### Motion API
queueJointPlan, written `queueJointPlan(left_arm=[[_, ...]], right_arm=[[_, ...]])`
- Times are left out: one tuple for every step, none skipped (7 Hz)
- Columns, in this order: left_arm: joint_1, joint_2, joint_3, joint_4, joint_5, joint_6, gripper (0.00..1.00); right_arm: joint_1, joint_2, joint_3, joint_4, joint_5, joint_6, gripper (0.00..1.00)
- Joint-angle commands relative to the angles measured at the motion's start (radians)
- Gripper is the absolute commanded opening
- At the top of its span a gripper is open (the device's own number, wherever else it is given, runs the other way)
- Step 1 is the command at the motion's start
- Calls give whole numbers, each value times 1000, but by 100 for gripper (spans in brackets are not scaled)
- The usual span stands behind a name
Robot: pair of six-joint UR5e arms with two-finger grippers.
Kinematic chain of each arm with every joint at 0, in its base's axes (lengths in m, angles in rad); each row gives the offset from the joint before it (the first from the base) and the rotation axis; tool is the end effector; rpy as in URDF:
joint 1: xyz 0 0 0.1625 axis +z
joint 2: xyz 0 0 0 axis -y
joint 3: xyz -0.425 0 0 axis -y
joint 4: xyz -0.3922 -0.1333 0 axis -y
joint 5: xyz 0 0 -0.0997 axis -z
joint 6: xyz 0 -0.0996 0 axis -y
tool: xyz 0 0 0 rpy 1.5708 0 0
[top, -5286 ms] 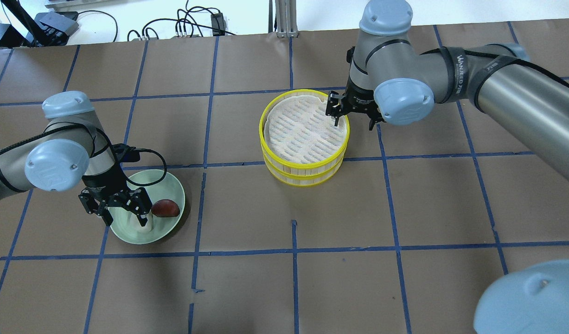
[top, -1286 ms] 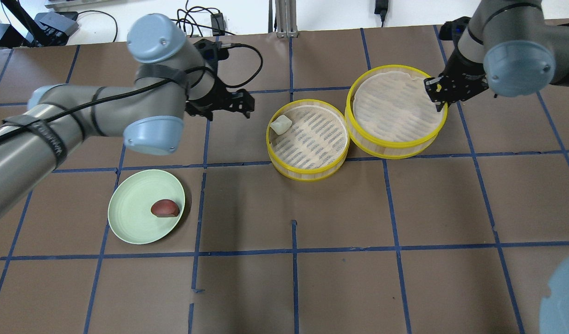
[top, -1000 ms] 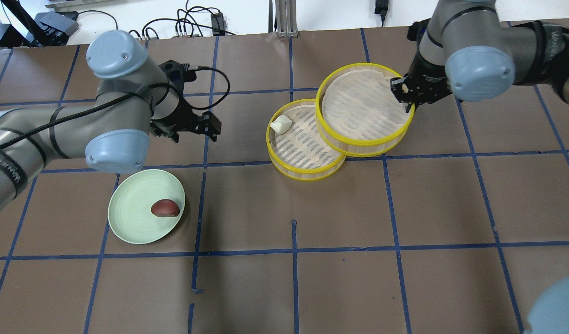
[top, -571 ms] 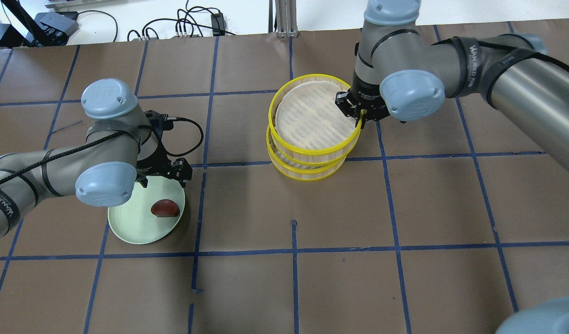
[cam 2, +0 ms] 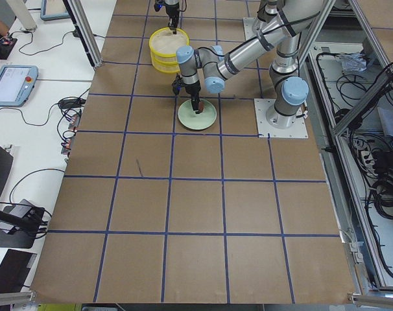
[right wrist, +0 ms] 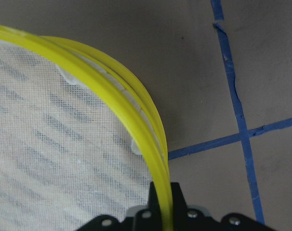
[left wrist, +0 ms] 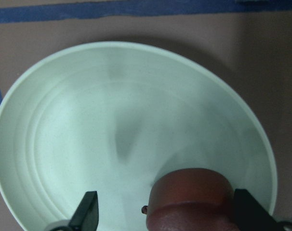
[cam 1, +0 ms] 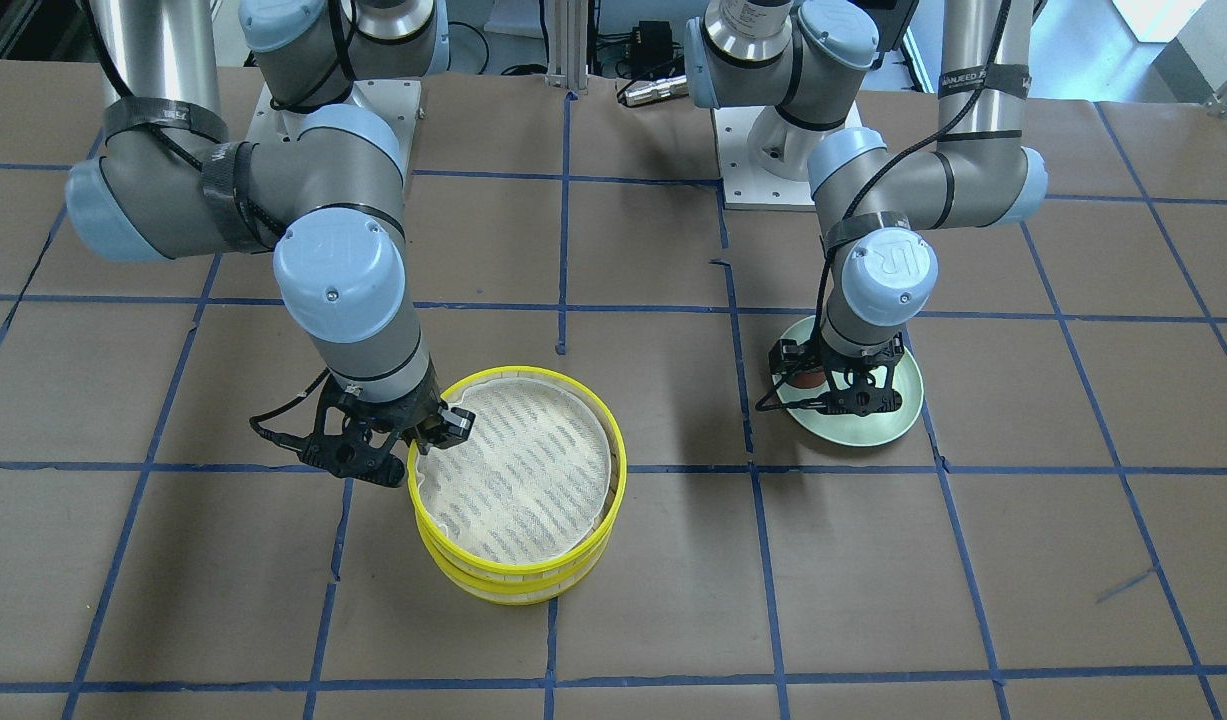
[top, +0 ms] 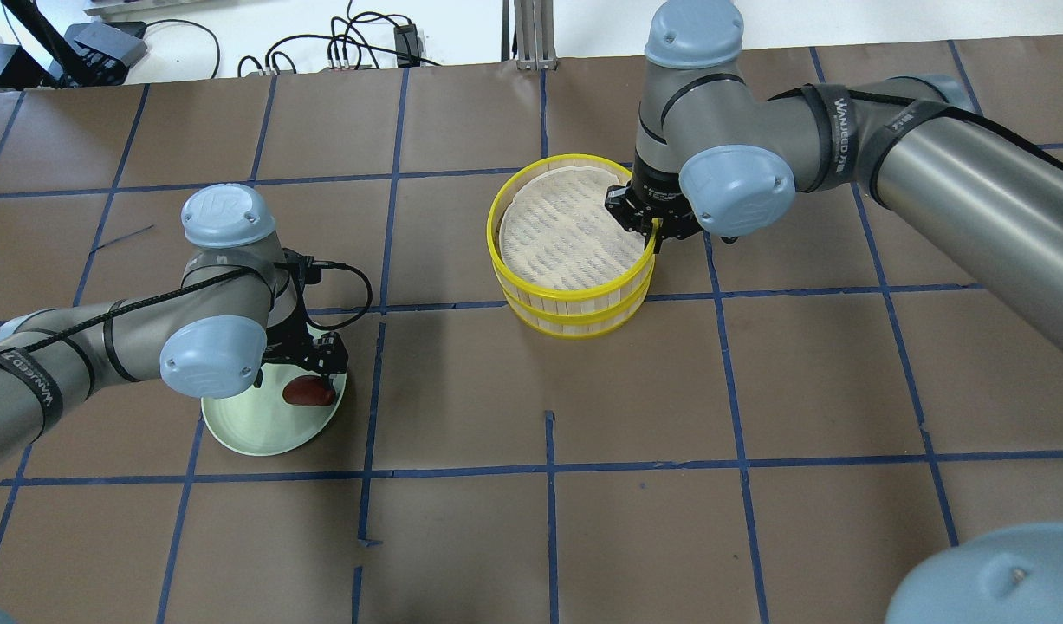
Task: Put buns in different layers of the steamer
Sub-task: 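Grasp the brown bun on the green plate with the left gripper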
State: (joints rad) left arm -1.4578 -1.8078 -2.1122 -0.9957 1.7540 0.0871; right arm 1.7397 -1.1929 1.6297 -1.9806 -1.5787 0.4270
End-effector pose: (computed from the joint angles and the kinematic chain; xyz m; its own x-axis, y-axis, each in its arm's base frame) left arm -0.0629 -0.4670 0.1842 -0.9870 0.0106 -0.1602 -0.0247 0.9759 0.2167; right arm 0.2330 -0.5782 0.2893 -0.9668 0.2549 0.0184 0.2553 0.9666 0.0213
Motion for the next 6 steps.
queueJointPlan(left_arm=[[-1, -1, 4, -7, -7, 0, 29], [-1, -1, 1, -6, -21, 5, 14], [-1, -1, 4, 3, -28, 3, 1], [1, -1, 12, 18, -54, 8, 0], [-1, 1, 20, 50, -71, 16, 0], [-1, 22, 64, 57, -70, 19, 0]], right_arm=[[-2, 13, 1, -15, -6, -25, 7], [-2, 12, 6, -15, -4, -20, 7], [-3, 13, 3, -15, -4, -25, 7], [-5, 13, 4, -17, -4, -25, 8], [-5, 13, 7, -17, -6, -25, 9], [-8, 13, 7, -17, -6, -25, 10]])
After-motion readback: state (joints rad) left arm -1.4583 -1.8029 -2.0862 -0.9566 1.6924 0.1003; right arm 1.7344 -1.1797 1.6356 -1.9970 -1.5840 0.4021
